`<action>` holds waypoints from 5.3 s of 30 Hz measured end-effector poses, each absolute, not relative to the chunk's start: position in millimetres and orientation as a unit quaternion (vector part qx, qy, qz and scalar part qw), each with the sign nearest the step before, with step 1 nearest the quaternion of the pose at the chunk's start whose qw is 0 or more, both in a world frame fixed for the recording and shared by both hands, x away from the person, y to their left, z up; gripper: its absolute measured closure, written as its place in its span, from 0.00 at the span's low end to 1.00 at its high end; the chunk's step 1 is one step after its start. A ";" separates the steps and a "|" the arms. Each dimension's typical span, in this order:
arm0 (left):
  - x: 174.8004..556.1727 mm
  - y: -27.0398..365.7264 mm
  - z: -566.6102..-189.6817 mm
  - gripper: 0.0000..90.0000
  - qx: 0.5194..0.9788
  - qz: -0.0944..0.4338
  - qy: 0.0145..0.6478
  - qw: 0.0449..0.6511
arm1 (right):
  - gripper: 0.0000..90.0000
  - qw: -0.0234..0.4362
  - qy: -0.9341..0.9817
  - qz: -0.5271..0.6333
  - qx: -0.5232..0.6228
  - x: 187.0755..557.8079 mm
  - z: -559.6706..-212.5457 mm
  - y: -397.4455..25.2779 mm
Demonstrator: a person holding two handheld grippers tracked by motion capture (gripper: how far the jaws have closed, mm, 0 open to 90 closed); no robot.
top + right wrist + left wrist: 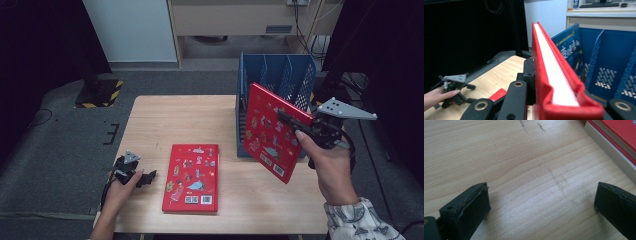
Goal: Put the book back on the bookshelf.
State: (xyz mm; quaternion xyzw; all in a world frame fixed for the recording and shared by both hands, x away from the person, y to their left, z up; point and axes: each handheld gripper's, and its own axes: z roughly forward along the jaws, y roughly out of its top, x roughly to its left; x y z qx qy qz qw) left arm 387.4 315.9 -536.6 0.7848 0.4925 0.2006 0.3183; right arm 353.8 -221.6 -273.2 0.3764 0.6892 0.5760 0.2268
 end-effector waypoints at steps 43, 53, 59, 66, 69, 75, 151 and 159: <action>389.2 315.7 -536.6 0.00 0.786 0.200 0.492 0.318 | 0.88 0.306 0.668 0.499 0.458 447.9 -264.5 -236.8; 389.8 315.4 -536.6 0.00 0.786 0.200 0.491 0.318 | 0.88 0.317 0.663 0.493 0.466 461.9 -265.0 -233.2; 390.6 315.1 -536.8 0.00 0.785 0.200 0.491 0.320 | 0.88 0.318 0.660 0.487 0.476 473.3 -273.4 -234.3; 391.3 314.6 -536.7 0.00 0.785 0.201 0.492 0.318 | 0.88 0.319 0.655 0.488 0.481 481.5 -277.3 -231.5; 391.4 314.3 -536.7 0.00 0.785 0.201 0.492 0.318 | 0.88 0.322 0.655 0.485 0.482 483.4 -279.0 -230.4; 391.4 314.6 -536.5 0.00 0.787 0.201 0.491 0.316 | 0.88 0.325 0.654 0.484 0.482 487.5 -283.0 -228.2; 393.5 311.9 -536.7 0.00 0.783 0.203 0.496 0.317 | 0.88 0.350 0.614 0.489 0.511 525.9 -330.8 -212.2; 393.5 311.8 -536.7 0.00 0.783 0.203 0.495 0.317 | 0.88 0.347 0.611 0.491 0.515 527.4 -340.0 -212.0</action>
